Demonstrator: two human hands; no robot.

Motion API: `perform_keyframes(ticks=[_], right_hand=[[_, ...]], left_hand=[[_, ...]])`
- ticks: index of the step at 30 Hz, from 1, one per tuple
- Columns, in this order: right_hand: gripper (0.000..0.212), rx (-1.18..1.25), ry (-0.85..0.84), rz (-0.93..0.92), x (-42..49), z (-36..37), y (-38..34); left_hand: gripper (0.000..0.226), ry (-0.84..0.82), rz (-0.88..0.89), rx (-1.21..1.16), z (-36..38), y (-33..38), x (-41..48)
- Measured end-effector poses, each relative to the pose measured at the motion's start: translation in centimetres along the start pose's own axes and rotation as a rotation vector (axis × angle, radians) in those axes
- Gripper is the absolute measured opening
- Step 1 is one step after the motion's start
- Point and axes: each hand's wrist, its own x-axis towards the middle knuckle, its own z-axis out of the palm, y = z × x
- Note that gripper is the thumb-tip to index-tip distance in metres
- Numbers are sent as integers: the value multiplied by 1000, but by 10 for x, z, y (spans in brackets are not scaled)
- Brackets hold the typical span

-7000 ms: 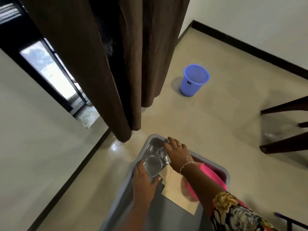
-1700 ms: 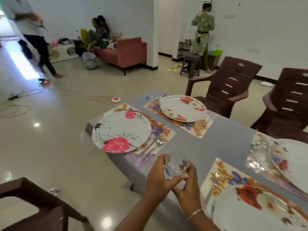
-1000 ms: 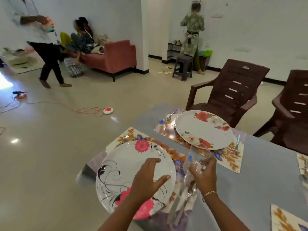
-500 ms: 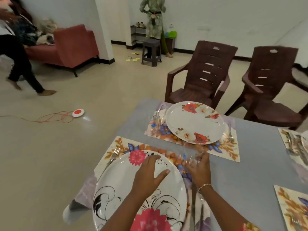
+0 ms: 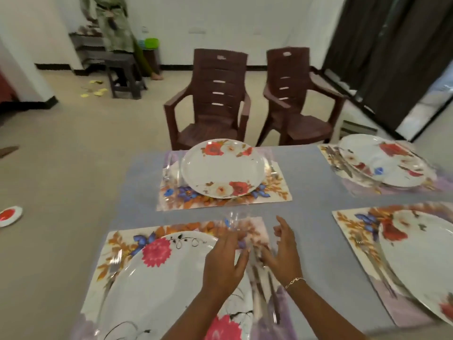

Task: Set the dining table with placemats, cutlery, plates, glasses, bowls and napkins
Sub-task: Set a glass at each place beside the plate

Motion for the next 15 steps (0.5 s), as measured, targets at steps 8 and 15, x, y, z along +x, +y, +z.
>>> perform_keyframes(ticks=[8,15], right_hand=[[56,-227,203,-45,-69,-135,79],[62,-450,313,104,-146,-307,173]], left_hand=[[26,-265,228,-111,125,90,9],[28,-459,333,-282,283,229,-23]])
